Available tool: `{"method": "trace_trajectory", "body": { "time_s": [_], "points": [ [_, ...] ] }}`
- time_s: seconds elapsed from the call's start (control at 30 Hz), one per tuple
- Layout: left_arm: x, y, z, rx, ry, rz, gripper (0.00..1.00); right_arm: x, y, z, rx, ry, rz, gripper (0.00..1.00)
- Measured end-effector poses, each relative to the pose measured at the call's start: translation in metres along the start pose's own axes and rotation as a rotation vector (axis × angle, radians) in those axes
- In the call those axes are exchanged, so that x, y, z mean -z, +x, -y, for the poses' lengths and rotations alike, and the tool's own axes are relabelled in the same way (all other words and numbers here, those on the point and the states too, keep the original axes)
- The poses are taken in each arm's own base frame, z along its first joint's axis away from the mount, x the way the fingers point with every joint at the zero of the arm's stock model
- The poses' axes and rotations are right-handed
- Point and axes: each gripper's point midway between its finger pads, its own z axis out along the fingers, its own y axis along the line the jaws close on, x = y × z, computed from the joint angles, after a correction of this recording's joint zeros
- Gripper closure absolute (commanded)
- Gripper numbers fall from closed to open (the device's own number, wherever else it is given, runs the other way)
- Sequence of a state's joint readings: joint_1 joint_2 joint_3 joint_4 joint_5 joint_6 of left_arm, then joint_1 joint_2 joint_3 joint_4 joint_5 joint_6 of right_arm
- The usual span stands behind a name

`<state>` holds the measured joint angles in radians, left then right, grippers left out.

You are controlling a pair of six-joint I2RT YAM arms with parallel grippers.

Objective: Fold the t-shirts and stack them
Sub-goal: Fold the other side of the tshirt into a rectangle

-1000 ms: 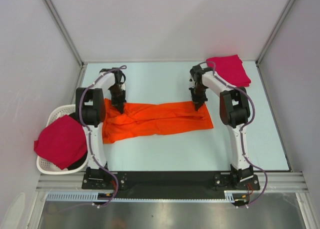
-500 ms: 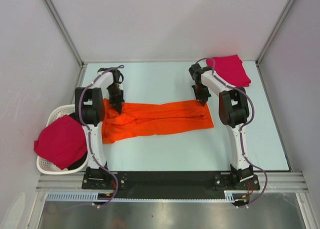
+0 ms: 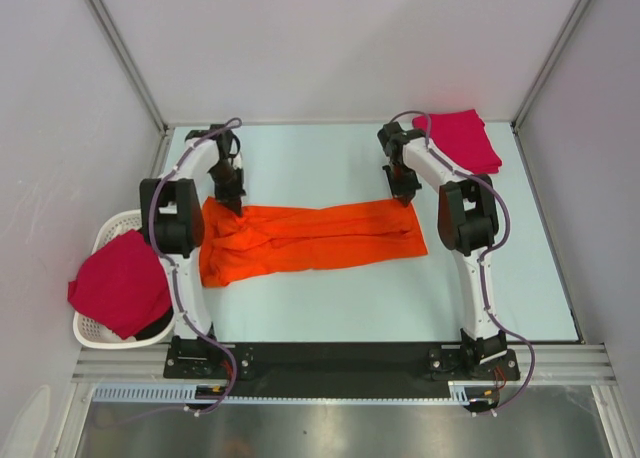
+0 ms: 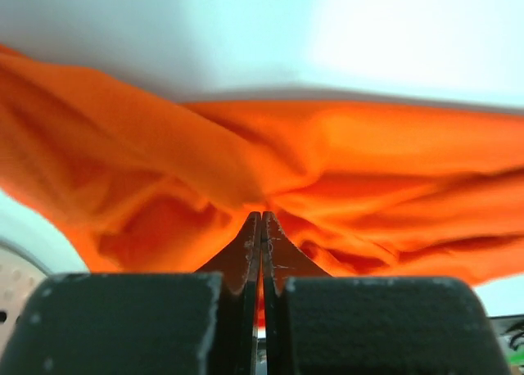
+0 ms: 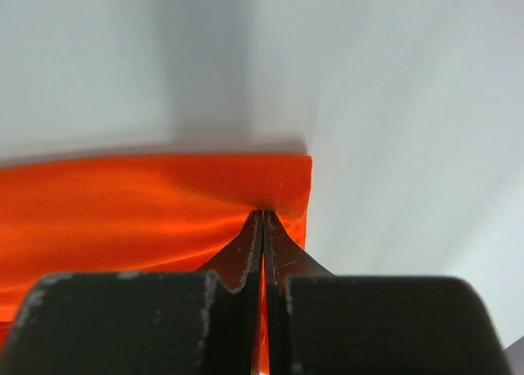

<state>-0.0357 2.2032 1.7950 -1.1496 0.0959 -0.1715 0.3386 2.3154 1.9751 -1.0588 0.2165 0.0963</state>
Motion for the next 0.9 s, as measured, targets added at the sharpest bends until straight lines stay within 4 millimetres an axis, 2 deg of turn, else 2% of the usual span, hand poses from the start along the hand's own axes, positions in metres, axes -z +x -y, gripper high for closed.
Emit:
{"method": "trace_trajectory", "body": {
  "time_s": [0.17,0.3,0.37,0.47,0.5,0.57,0.6,0.63,0.77,0.9],
  "points": [
    [0.050,-0.014,0.018,-0.029,0.108,0.168,0.91,0.010,-0.009,-0.005,-0.007,-0.040,0.025,1.00],
    [0.086,-0.009,0.023,-0.051,0.135,0.264,0.74,0.025,-0.015,-0.011,-0.019,-0.090,0.056,1.00],
    [0.093,-0.006,0.019,-0.053,0.118,0.285,0.66,0.032,-0.017,-0.013,-0.022,-0.111,0.067,1.00],
    [0.089,-0.003,0.008,-0.040,0.068,0.273,0.64,0.036,-0.017,-0.017,-0.022,-0.135,0.068,1.00],
    [0.086,-0.002,0.004,-0.034,0.049,0.262,0.67,0.036,-0.016,-0.018,-0.021,-0.141,0.065,1.00],
    [0.077,-0.003,-0.007,-0.013,0.017,0.240,0.79,0.036,-0.014,-0.020,-0.020,-0.152,0.057,1.00],
    [0.073,-0.004,-0.012,-0.001,0.007,0.229,0.96,0.036,-0.014,-0.021,-0.019,-0.157,0.056,1.00],
    [0.067,-0.004,-0.018,0.014,-0.006,0.211,1.00,0.036,-0.014,-0.021,-0.019,-0.161,0.057,1.00],
    [0.046,-0.007,-0.036,0.055,-0.034,0.148,1.00,0.035,-0.014,-0.024,-0.020,-0.177,0.053,1.00],
    [0.034,-0.014,-0.039,0.062,-0.036,0.125,1.00,0.031,-0.012,-0.025,-0.022,-0.190,0.040,1.00]
  ]
}}
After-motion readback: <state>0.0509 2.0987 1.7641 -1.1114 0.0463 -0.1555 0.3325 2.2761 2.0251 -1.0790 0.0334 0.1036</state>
